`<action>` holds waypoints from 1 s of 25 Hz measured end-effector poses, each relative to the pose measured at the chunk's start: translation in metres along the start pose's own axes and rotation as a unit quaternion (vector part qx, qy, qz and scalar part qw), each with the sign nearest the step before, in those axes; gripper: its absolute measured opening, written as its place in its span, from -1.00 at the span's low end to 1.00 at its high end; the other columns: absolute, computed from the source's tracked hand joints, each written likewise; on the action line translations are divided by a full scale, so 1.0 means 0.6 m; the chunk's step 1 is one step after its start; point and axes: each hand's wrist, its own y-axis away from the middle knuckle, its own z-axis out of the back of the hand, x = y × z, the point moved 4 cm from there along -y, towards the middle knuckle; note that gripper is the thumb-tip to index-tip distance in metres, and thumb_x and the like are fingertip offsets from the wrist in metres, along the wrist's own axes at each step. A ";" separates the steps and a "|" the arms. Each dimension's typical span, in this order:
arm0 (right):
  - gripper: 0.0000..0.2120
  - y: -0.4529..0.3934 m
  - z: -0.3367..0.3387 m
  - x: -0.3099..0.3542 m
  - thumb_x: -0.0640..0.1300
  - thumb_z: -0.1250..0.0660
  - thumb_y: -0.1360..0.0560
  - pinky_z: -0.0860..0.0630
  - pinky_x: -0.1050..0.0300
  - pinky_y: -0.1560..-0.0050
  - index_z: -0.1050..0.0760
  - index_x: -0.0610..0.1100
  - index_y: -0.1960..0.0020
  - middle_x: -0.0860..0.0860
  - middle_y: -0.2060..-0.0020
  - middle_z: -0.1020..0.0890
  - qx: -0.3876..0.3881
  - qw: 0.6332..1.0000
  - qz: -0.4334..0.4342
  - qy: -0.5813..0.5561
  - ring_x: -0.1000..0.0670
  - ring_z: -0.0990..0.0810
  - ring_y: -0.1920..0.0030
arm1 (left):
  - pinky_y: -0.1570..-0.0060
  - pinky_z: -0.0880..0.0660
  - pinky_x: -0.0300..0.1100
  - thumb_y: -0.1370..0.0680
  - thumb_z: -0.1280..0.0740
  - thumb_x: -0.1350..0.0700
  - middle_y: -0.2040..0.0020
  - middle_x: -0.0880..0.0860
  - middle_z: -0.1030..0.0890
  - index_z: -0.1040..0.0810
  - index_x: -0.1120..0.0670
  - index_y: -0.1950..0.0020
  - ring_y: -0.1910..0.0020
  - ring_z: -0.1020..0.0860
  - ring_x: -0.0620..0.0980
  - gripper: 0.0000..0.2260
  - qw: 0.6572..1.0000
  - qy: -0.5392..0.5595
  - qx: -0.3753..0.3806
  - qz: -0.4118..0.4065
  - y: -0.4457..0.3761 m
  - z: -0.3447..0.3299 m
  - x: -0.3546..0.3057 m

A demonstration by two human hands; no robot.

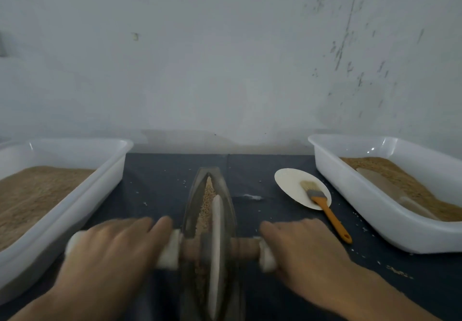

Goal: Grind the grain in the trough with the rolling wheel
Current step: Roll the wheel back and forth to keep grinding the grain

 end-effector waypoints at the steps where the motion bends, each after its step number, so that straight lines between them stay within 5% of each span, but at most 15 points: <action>1: -0.53 0.019 0.016 0.006 0.15 -0.47 -0.05 -0.21 0.17 0.55 -0.27 0.08 0.22 0.09 0.45 -0.47 -0.038 0.999 0.021 0.018 0.09 -0.37 0.52 | 0.46 -0.37 -0.15 -0.19 -0.51 0.06 0.41 -0.09 -0.34 -0.37 -0.10 0.17 0.49 -0.45 0.03 -0.63 1.000 0.023 -0.003 -0.015 0.020 0.006 0.004; 3: -0.47 0.023 0.029 0.014 0.14 -0.51 0.11 -0.06 0.24 0.60 -0.29 0.09 0.29 0.09 0.54 -0.41 -0.067 0.997 0.018 0.044 0.11 -0.25 0.60 | 0.47 -0.37 -0.15 -0.22 -0.49 0.02 0.41 -0.10 -0.32 -0.32 -0.13 0.16 0.49 -0.45 0.02 -0.62 0.999 0.022 0.026 -0.014 0.029 0.005 0.008; 6: -0.64 -0.043 -0.009 -0.005 -0.01 -0.49 -0.24 -0.44 0.02 0.43 -0.35 0.02 0.12 0.03 0.31 -0.57 -0.022 0.997 -0.023 0.067 -0.05 -0.56 0.36 | 0.47 -0.17 -0.24 -0.08 -0.58 0.02 0.41 -0.10 -0.45 -0.39 -0.10 0.21 0.50 -0.50 -0.02 -0.55 0.993 -0.029 0.111 0.037 -0.029 -0.037 0.019; 9: -0.79 -0.150 -0.038 -0.050 -0.10 -0.33 -0.43 -0.34 0.02 0.28 -0.34 -0.04 0.00 -0.06 0.11 -0.62 -0.019 0.993 -0.103 0.055 -0.19 -0.59 0.13 | 0.33 -0.34 -0.15 -0.42 -0.37 -0.02 0.15 -0.09 -0.57 -0.33 -0.10 0.02 0.19 -0.59 -0.02 -0.75 0.980 -0.103 0.126 0.112 -0.119 -0.075 0.056; 12: -0.81 -0.174 -0.055 -0.064 -0.02 -0.28 -0.49 -0.28 0.04 0.26 -0.34 -0.05 -0.04 -0.06 0.05 -0.63 -0.018 0.990 -0.132 0.036 -0.19 -0.58 0.09 | 0.25 -0.32 -0.11 -0.50 -0.26 0.03 0.03 -0.05 -0.59 -0.33 -0.06 -0.08 0.06 -0.59 0.05 -0.81 0.976 -0.137 0.134 0.108 -0.163 -0.089 0.067; 15: -0.74 -0.088 -0.048 -0.039 0.06 -0.36 -0.41 -0.45 0.00 0.25 -0.36 -0.02 0.03 -0.01 0.17 -0.62 0.010 0.996 -0.084 0.006 -0.12 -0.59 0.20 | 0.33 -0.30 -0.15 -0.33 -0.47 -0.02 0.17 -0.06 -0.58 -0.41 -0.06 -0.02 0.21 -0.61 0.01 -0.64 0.990 -0.101 0.094 0.041 -0.105 -0.053 0.030; 17: -0.67 -0.018 -0.008 -0.002 0.00 -0.51 -0.19 -0.42 0.06 0.47 -0.41 0.00 0.19 0.03 0.40 -0.54 -0.065 0.997 -0.018 0.038 -0.02 -0.51 0.45 | 0.45 -0.26 -0.23 -0.03 -0.61 -0.03 0.37 -0.11 -0.49 -0.43 -0.12 0.14 0.44 -0.54 -0.05 -0.48 0.999 0.002 0.040 0.008 -0.034 -0.022 0.005; 19: -0.70 0.016 0.023 0.021 -0.16 -0.48 -0.06 -0.28 0.13 0.59 -0.42 -0.03 0.31 0.05 0.52 -0.44 -0.135 0.989 0.027 0.054 0.02 -0.38 0.58 | 0.44 -0.42 -0.22 -0.12 -0.57 -0.11 0.37 -0.22 -0.42 -0.32 -0.28 0.14 0.42 -0.51 -0.17 -0.50 0.994 0.089 0.059 0.013 0.011 -0.005 0.011; 22: -0.70 -0.010 0.012 0.016 -0.15 -0.49 -0.16 -0.40 0.07 0.50 -0.43 -0.05 0.20 0.01 0.40 -0.53 -0.046 0.998 0.004 0.048 -0.04 -0.50 0.47 | 0.24 -0.53 -0.17 -0.28 -0.42 -0.24 0.26 -0.28 -0.43 -0.26 -0.34 0.08 0.26 -0.52 -0.27 -0.63 0.984 0.028 0.172 0.036 0.011 -0.026 0.028; 25: -0.77 -0.092 -0.024 -0.029 -0.08 -0.36 -0.43 -0.46 -0.02 0.23 -0.35 -0.04 -0.01 -0.02 0.12 -0.61 -0.002 0.996 -0.064 0.060 -0.15 -0.59 0.16 | 0.42 -0.37 -0.20 -0.21 -0.54 -0.05 0.30 -0.14 -0.51 -0.36 -0.17 0.09 0.38 -0.54 -0.08 -0.57 0.987 -0.047 0.141 0.068 -0.059 -0.065 0.041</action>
